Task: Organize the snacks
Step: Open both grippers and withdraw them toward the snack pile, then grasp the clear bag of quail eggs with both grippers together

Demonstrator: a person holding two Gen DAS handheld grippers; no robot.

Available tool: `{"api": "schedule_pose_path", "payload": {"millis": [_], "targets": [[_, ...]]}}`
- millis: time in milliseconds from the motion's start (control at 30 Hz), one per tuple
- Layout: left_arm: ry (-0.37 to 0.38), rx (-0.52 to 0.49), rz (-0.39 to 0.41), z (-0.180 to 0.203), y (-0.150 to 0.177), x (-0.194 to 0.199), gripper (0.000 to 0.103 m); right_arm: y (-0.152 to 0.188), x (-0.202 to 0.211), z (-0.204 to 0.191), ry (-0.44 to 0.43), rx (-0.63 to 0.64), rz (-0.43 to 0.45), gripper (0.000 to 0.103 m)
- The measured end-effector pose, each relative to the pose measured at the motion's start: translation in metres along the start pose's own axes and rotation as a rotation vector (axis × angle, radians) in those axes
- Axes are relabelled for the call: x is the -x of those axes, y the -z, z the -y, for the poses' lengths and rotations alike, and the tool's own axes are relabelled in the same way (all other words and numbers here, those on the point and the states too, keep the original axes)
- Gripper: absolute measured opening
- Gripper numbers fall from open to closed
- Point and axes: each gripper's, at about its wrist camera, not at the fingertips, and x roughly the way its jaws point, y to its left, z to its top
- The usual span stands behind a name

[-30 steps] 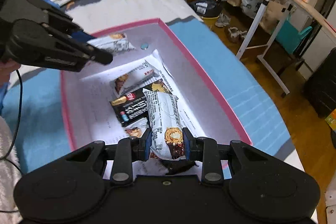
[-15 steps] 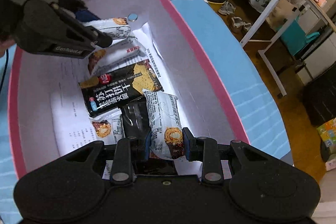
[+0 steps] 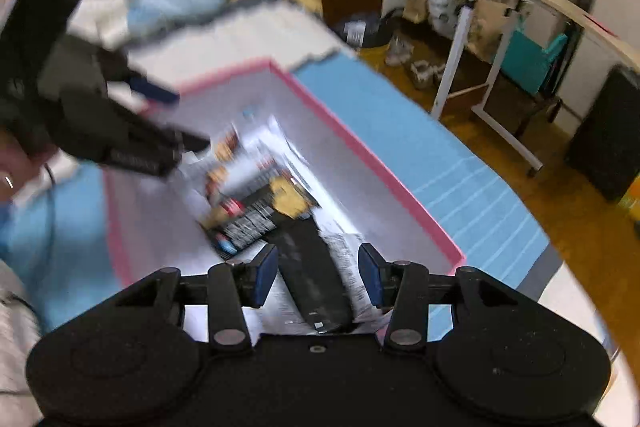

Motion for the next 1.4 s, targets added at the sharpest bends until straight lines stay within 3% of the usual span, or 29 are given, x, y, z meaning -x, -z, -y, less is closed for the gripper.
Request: {"api": "schedule_pose_path", "payload": {"millis": [133, 233, 433, 500, 600, 700, 733, 900, 1000, 1133, 1200, 1300, 1400], "targets": [[0.074, 0.001, 0.030, 0.004, 0.003, 0.042, 0.076, 0.020, 0.046, 0.008, -0.038, -0.124, 0.089, 0.050], [0.124, -0.011, 0.049, 0.009, 0.004, 0.070, 0.080, 0.037, 0.075, 0.013, -0.028, -0.177, 0.100, 0.052], [0.249, -0.030, 0.064, 0.036, 0.004, 0.109, 0.080, 0.081, 0.125, 0.013, 0.048, -0.189, 0.069, 0.054], [0.266, -0.047, 0.106, 0.051, 0.004, 0.122, 0.080, 0.095, 0.141, 0.014, 0.102, -0.194, 0.064, 0.057], [0.279, -0.077, 0.156, 0.075, 0.004, 0.136, 0.087, 0.113, 0.165, 0.019, 0.171, -0.198, 0.056, 0.063], [0.353, -0.116, 0.166, 0.101, 0.000, 0.143, 0.091, 0.128, 0.186, 0.021, 0.202, -0.199, 0.076, 0.067], [0.372, -0.135, 0.172, 0.111, -0.002, 0.144, 0.095, 0.132, 0.191, 0.022, 0.212, -0.203, 0.079, 0.073], [0.439, -0.188, 0.188, 0.160, -0.017, 0.140, 0.100, 0.148, 0.194, 0.029, 0.262, -0.190, 0.066, 0.088], [0.494, -0.183, 0.181, 0.187, -0.026, 0.125, 0.101, 0.159, 0.186, 0.041, 0.285, -0.226, 0.044, 0.089], [0.511, -0.214, 0.125, 0.224, -0.037, 0.094, 0.101, 0.180, 0.171, 0.073, 0.203, -0.397, 0.052, 0.089], [0.508, -0.203, 0.086, 0.242, -0.040, 0.071, 0.101, 0.190, 0.159, 0.085, 0.181, -0.459, 0.060, 0.089], [0.387, -0.183, 0.108, 0.263, -0.036, 0.045, 0.101, 0.207, 0.139, 0.096, 0.205, -0.513, 0.067, 0.089], [0.377, -0.185, 0.107, 0.276, -0.035, 0.022, 0.101, 0.230, 0.128, 0.106, 0.251, -0.617, 0.111, 0.087]]}}
